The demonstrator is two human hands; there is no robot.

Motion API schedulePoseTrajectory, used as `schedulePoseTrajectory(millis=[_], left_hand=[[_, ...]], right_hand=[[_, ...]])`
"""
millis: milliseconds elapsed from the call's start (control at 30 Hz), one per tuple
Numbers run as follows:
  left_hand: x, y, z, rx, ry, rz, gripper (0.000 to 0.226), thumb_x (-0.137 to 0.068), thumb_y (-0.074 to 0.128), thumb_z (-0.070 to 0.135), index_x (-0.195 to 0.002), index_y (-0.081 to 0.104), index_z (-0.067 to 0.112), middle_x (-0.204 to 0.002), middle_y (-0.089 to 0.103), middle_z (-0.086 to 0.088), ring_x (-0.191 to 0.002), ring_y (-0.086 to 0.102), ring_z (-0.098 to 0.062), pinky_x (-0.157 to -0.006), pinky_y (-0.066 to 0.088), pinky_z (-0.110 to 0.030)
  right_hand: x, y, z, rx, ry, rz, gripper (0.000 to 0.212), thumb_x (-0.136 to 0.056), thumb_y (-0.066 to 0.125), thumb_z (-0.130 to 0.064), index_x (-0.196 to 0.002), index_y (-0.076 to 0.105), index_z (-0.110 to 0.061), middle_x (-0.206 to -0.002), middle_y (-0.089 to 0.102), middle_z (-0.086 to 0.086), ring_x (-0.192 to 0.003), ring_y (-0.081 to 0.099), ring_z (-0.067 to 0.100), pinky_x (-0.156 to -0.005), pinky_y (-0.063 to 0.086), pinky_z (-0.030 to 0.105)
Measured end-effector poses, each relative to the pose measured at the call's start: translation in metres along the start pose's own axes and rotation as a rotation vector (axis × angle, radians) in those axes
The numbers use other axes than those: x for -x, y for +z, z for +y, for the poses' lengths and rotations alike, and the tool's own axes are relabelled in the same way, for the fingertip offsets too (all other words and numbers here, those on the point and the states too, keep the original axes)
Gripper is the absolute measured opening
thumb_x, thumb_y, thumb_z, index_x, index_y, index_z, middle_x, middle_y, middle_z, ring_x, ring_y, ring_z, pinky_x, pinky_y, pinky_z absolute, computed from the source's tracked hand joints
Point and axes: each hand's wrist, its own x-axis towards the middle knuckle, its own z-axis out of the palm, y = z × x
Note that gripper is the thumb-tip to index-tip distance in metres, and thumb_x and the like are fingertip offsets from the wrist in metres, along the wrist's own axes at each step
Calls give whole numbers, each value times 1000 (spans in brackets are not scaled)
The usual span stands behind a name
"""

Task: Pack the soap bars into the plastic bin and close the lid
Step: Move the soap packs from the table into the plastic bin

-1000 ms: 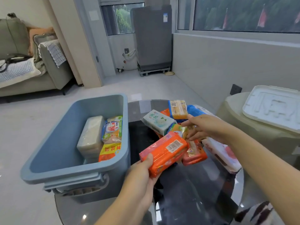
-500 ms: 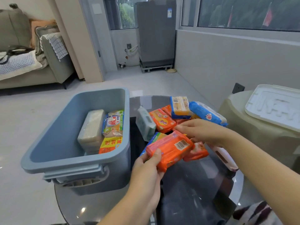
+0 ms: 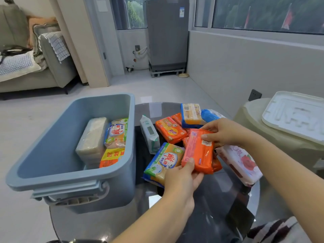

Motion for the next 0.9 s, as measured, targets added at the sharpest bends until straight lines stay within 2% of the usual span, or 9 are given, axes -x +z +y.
schedulePoseTrajectory(millis=[67,167,300,400,467,567,700,800,900], left_hand=[[-2,0,1,-20,-27,24,6,-90,58,5,-84,57,6,-91,69,-14,-78,68,-22,-64,56,-29],[-1,0,0,-22,-84,-2,4,-90,58,4,-94,57,6,-99,66,-16,-85,65,-24,-76,55,-36],[1,2,-5,3,-170,-67,25,-92,55,6,-116,55,0,-109,64,-22,-108,61,-36,-78,53,-42],[2,4,-2,62,-141,-78,32,-94,51,7,-125,50,2,-121,62,-24,-109,61,-35,-81,51,-41],[5,1,-3,80,-122,-66,25,-94,51,6,-119,51,6,-113,64,-21,-102,63,-34,-80,52,-41],[13,-7,-5,50,-89,-18,13,-93,52,5,-102,52,13,-98,66,-16,-87,66,-27,-68,58,-37],[20,-24,-1,-29,-63,72,16,-91,57,9,-106,56,13,-103,67,-16,-81,66,-23,-44,54,-25],[27,-33,1,-68,-55,93,14,-89,59,11,-102,56,15,-102,65,-15,-85,64,-24,-46,52,-28],[30,-39,0,-117,-30,91,20,-89,59,10,-107,56,17,-107,65,-13,-92,63,-24,-58,52,-35]], right_hand=[[-6,4,1,117,-23,-6,35,-86,60,-31,-121,58,-25,-117,64,-3,-99,59,10,-82,44,22],[-14,12,0,235,-55,-31,36,-91,50,-36,-126,52,-25,-126,56,-2,-108,52,14,-85,36,23],[-19,18,-6,306,-14,-107,35,-96,36,-39,-124,48,-22,-125,54,1,-98,45,12,-82,33,25],[-17,20,-9,342,-43,-92,34,-96,35,-37,-122,49,-21,-122,56,2,-98,47,14,-81,34,26],[-13,21,-11,351,-63,-85,33,-95,37,-39,-120,51,-21,-118,58,1,-99,51,15,-81,38,26],[-7,23,-15,396,-87,-102,36,-93,38,-45,-117,54,-23,-111,61,-1,-98,58,17,-83,44,28],[3,26,-20,521,-180,-79,36,-90,40,-52,-109,57,-26,-105,64,-6,-90,57,12,-80,41,25],[14,31,-23,496,-197,-100,31,-88,43,-53,-98,55,-26,-102,66,-4,-85,61,11,-75,50,26],[22,38,-25,421,-170,-72,37,-87,47,-51,-106,58,-21,-102,67,-3,-86,64,12,-77,55,29]])
